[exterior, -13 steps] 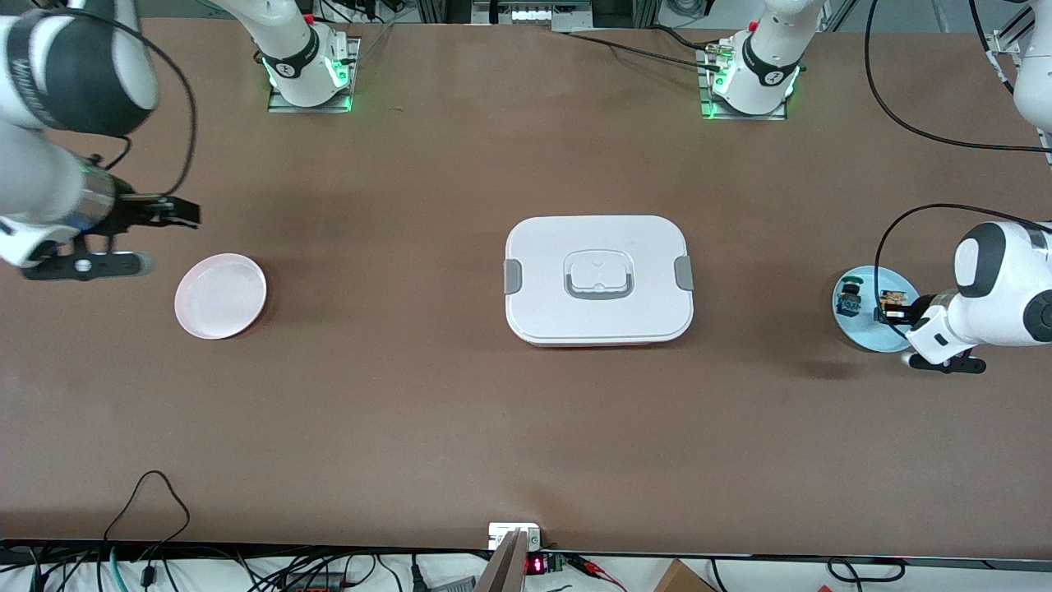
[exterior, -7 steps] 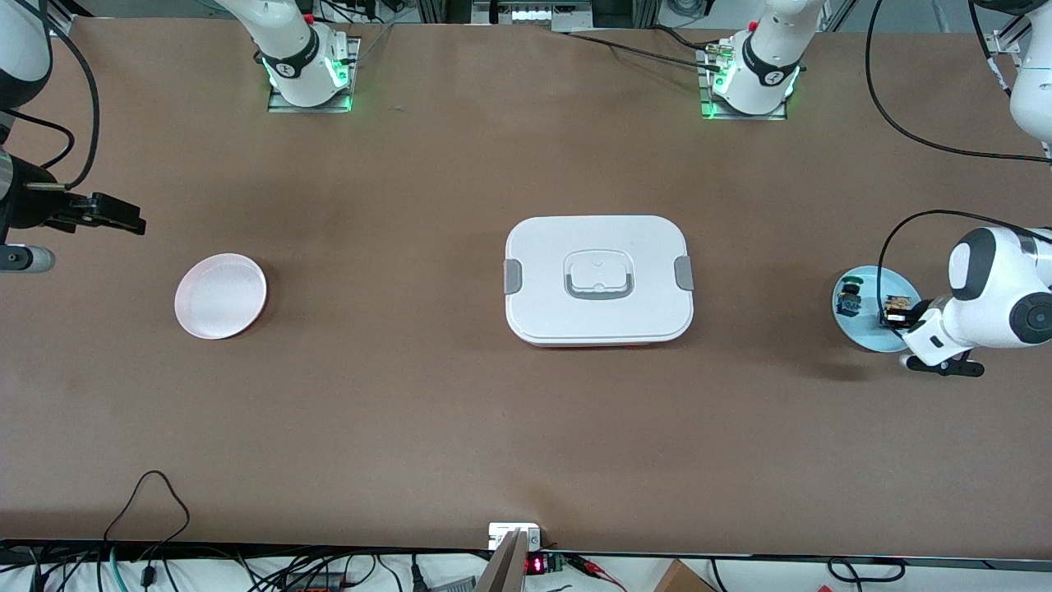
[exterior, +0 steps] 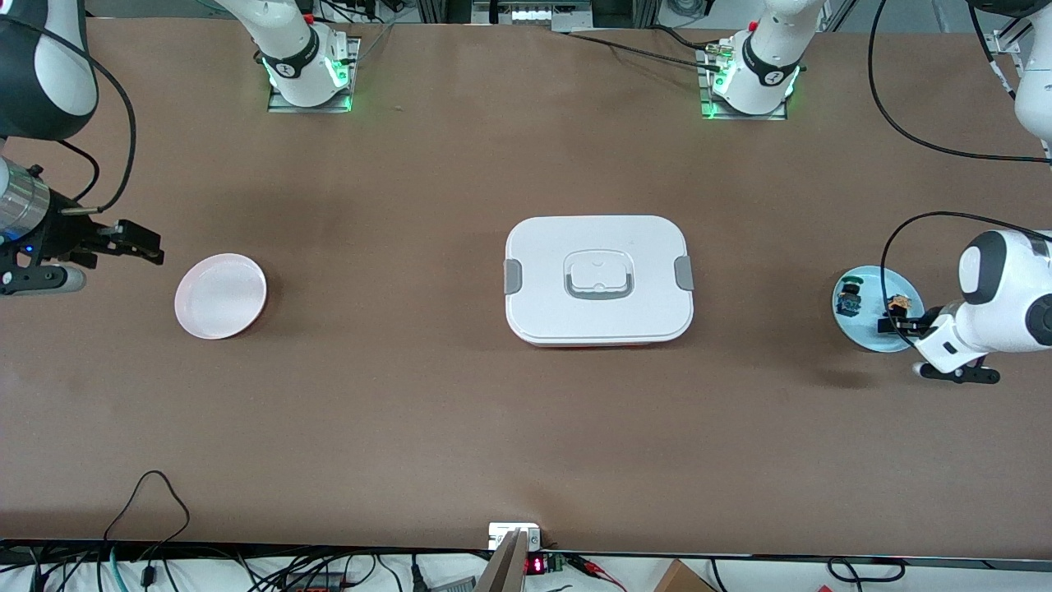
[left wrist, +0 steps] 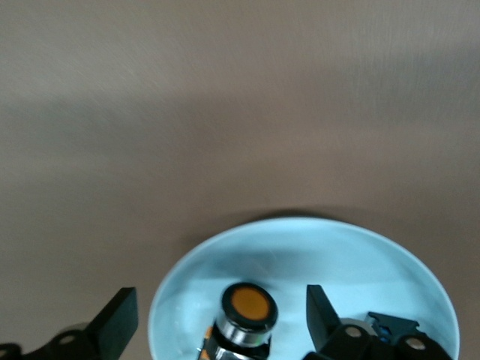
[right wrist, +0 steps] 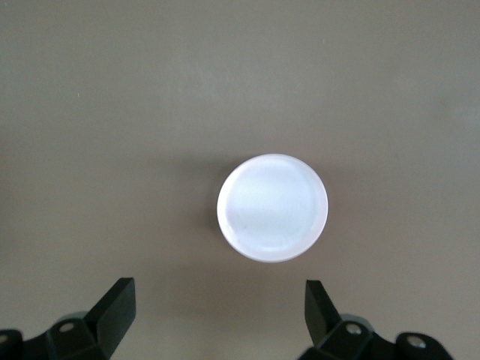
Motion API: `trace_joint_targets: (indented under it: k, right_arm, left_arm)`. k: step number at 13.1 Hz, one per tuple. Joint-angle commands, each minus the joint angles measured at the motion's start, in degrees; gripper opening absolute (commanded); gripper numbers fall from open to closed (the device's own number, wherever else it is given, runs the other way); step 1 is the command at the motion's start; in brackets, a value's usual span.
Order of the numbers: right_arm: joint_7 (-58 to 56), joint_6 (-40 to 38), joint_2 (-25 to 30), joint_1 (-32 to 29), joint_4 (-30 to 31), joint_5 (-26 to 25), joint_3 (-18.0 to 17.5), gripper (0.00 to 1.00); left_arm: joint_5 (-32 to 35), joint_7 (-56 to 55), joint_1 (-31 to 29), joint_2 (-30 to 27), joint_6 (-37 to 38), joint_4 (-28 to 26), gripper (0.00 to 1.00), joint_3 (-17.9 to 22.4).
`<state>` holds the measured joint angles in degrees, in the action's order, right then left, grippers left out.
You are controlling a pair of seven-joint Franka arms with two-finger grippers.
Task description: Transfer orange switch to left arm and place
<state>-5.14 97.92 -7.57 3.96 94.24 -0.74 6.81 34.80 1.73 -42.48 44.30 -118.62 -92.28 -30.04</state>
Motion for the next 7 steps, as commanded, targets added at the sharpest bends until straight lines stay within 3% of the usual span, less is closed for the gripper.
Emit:
trace_joint_targets:
  k: [1,4,7]
  right_arm:
    - [5.48,-3.7,2.03,-0.1,-1.51,0.39,-0.74,1.0]
    - [1.03,-3.79,2.92,-0.18,-1.08,0.04,-0.74,1.0]
    - [1.18,-4.23,2.83,0.08,-1.77,0.21,-1.01,1.0]
  left_arm:
    - [-0.79,3.88,-0.32,-1.66,1.64,2.54,1.0,-3.17]
    - [-6.93,4.69,-2.08,-6.4,3.66,3.33,1.0,-7.04]
    - [-7.99,4.69,-2.16,-9.92,10.4,6.13,1.0,-10.11]
